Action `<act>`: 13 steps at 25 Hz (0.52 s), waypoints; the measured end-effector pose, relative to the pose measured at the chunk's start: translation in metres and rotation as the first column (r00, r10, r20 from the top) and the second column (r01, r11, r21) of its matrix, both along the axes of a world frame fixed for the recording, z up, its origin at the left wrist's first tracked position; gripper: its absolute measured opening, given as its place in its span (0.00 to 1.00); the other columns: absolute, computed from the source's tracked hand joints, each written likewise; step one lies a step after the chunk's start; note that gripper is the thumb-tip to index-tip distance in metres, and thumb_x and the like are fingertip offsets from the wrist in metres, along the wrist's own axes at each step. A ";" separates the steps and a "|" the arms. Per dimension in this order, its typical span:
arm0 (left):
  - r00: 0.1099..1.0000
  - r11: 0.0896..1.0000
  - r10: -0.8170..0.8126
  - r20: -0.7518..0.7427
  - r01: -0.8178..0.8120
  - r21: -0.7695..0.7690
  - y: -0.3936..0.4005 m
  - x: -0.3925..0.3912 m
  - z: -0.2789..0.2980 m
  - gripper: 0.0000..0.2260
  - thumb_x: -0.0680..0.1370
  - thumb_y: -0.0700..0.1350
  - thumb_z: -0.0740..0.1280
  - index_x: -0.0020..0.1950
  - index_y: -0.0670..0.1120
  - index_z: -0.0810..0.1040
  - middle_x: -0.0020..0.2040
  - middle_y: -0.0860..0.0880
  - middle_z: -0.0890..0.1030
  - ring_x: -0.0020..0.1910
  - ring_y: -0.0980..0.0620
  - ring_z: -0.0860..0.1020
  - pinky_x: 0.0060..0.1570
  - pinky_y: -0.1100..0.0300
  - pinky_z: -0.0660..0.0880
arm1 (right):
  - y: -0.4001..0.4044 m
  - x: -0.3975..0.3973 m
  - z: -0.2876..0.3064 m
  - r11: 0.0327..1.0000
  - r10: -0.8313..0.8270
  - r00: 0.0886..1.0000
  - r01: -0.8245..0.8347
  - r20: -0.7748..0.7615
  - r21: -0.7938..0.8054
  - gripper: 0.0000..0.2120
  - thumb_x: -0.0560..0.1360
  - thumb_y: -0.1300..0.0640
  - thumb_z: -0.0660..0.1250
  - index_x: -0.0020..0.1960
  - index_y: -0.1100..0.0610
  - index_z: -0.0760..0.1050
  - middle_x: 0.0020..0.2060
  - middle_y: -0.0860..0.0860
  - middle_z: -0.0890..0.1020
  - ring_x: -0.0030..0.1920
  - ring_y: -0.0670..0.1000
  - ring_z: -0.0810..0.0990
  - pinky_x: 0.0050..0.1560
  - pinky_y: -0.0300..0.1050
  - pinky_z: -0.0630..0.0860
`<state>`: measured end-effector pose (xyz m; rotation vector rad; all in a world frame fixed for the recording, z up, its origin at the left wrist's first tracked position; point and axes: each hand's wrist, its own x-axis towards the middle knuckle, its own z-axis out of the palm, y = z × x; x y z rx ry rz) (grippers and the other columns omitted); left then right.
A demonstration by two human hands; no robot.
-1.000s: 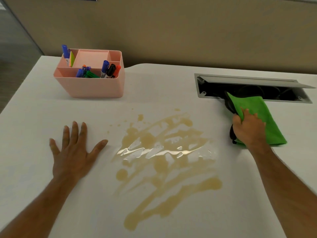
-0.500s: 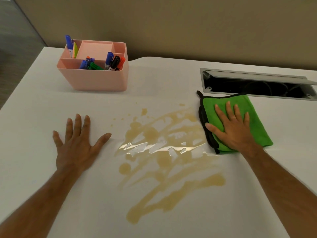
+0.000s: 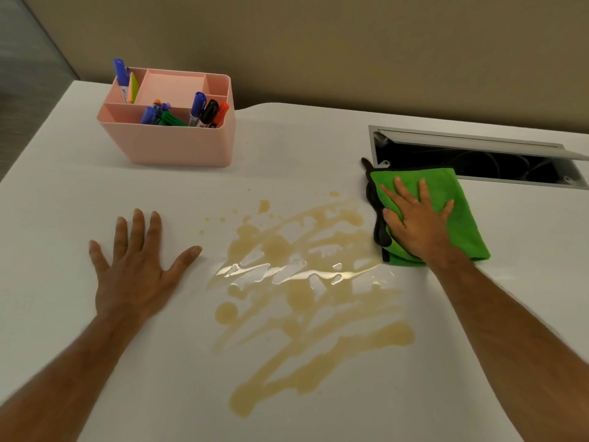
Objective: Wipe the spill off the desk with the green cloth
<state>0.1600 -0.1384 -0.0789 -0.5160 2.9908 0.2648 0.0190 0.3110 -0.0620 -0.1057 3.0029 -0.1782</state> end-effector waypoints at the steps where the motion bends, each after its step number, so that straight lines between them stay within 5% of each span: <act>1: 1.000 1.000 0.002 0.001 -0.002 0.001 0.000 0.000 0.000 0.47 0.71 0.79 0.38 0.82 0.52 0.44 0.84 0.50 0.44 0.82 0.49 0.41 0.76 0.36 0.40 | 0.002 0.004 0.000 0.999 0.048 0.999 -0.048 -0.008 -0.003 0.29 0.76 0.37 0.45 0.77 0.36 0.55 0.80 0.41 0.53 0.80 0.56 0.43 0.68 0.81 0.39; 5: 1.000 1.000 0.000 -0.008 0.000 0.004 0.000 0.001 0.000 0.46 0.71 0.79 0.38 0.82 0.52 0.45 0.84 0.50 0.45 0.82 0.49 0.41 0.76 0.35 0.40 | 0.011 0.028 -0.001 0.986 0.164 0.986 -0.164 -0.033 -0.016 0.30 0.76 0.36 0.43 0.77 0.38 0.56 0.79 0.39 0.53 0.80 0.54 0.43 0.70 0.78 0.38; 13: 1.000 1.000 -0.006 -0.014 0.006 0.011 0.000 0.001 0.002 0.46 0.72 0.79 0.39 0.82 0.52 0.45 0.84 0.49 0.45 0.82 0.48 0.42 0.76 0.35 0.40 | 0.022 0.084 -0.005 0.989 0.139 0.989 -0.141 -0.047 -0.048 0.28 0.77 0.36 0.43 0.77 0.37 0.55 0.77 0.37 0.52 0.80 0.52 0.41 0.71 0.75 0.35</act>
